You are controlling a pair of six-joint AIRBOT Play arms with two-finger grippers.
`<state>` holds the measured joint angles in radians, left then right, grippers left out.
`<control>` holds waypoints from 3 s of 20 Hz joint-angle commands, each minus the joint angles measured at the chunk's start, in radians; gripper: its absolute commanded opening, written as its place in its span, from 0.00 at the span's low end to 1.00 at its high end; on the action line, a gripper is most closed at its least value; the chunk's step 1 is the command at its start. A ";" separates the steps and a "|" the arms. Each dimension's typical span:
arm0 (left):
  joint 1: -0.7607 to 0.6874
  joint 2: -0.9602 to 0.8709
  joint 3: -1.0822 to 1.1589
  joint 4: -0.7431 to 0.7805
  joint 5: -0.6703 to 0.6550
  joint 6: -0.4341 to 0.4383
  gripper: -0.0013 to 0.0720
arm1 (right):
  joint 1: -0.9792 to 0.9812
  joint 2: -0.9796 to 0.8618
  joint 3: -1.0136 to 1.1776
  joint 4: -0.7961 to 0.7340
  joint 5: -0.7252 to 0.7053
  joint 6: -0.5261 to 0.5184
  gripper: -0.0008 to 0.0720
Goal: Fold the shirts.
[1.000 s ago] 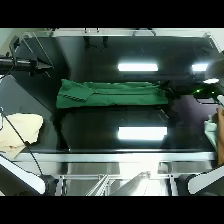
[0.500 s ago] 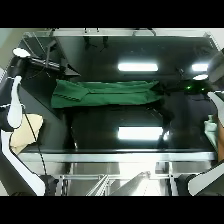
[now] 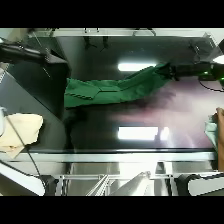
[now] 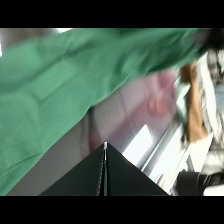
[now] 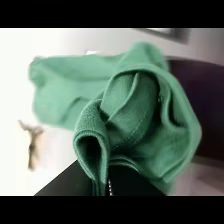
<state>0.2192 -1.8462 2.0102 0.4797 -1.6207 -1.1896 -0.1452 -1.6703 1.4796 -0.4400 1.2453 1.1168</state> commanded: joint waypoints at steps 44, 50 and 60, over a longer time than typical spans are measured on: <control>0.101 1.142 -1.153 0.106 0.130 0.051 0.04 | 0.463 -0.513 0.407 -0.236 -0.061 0.215 0.93; 0.101 1.141 -1.153 0.105 0.127 0.067 0.04 | 0.542 -0.545 0.409 -0.126 -0.183 0.188 0.69; 0.101 1.141 -1.153 0.105 0.087 0.075 0.04 | 0.500 -0.438 0.409 0.084 -0.080 0.188 0.03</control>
<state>0.3202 -0.7059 0.8577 0.5846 -1.5253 -1.1202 0.3836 -2.1666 1.8881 -0.3752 1.1007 1.2675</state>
